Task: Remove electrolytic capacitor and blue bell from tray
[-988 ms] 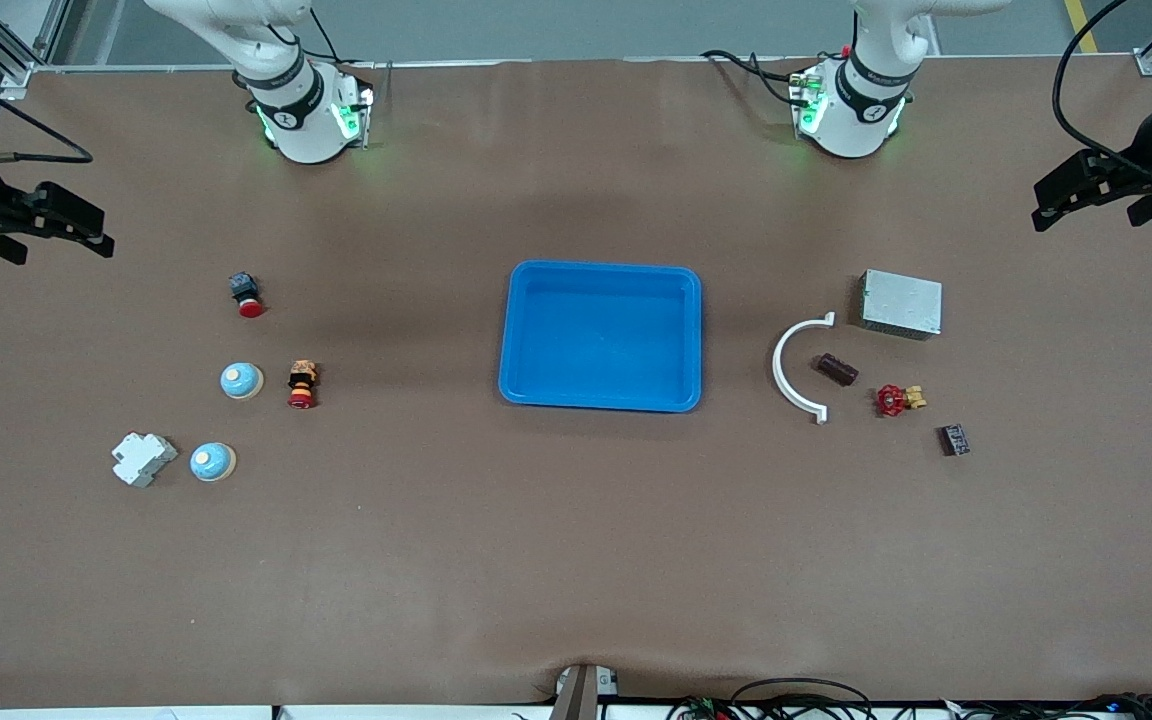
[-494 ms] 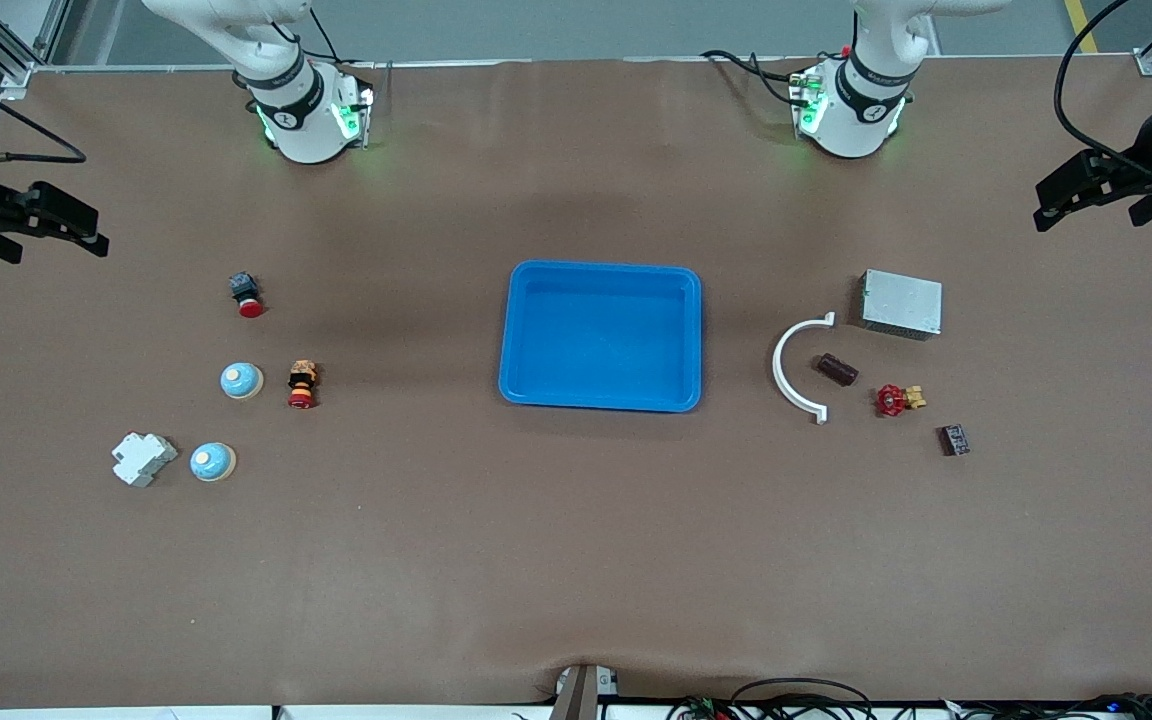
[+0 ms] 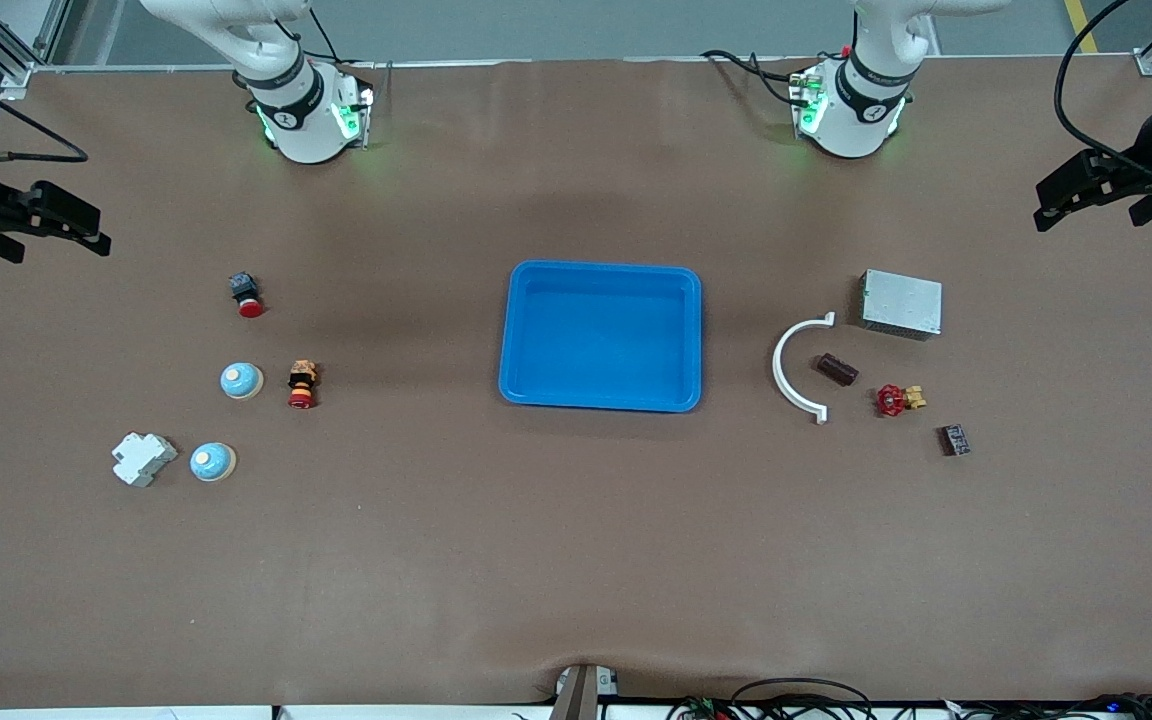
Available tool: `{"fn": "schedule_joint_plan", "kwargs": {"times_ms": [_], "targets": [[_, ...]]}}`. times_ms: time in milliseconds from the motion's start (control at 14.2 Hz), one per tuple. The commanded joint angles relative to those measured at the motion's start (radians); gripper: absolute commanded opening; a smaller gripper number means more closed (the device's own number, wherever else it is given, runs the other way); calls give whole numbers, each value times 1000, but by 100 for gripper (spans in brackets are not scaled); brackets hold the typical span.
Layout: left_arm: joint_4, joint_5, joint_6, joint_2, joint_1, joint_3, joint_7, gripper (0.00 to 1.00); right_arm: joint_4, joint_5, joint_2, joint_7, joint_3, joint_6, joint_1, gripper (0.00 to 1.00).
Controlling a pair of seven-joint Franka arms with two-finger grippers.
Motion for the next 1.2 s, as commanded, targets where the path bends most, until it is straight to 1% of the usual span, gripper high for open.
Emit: {"fn": "schedule_joint_plan", "kwargs": {"times_ms": [0, 71, 565, 776, 1129], "targets": [[23, 7, -2, 8, 6, -3, 14, 100, -5, -2, -12, -8, -23, -7, 24, 100], [35, 17, -2, 9, 6, -3, 18, 100, -5, -2, -14, -8, -23, -8, 24, 100], [40, 15, -3, 9, 6, -3, 20, 100, -4, -3, -12, -11, -23, -10, 21, 100], [40, 14, -5, 9, 6, -3, 14, 100, -2, -66, -12, -19, -16, 9, 22, 100], [35, -11, -7, 8, 3, -6, 1, 100, -2, -62, -15, -3, -18, 21, 21, 100]]}}
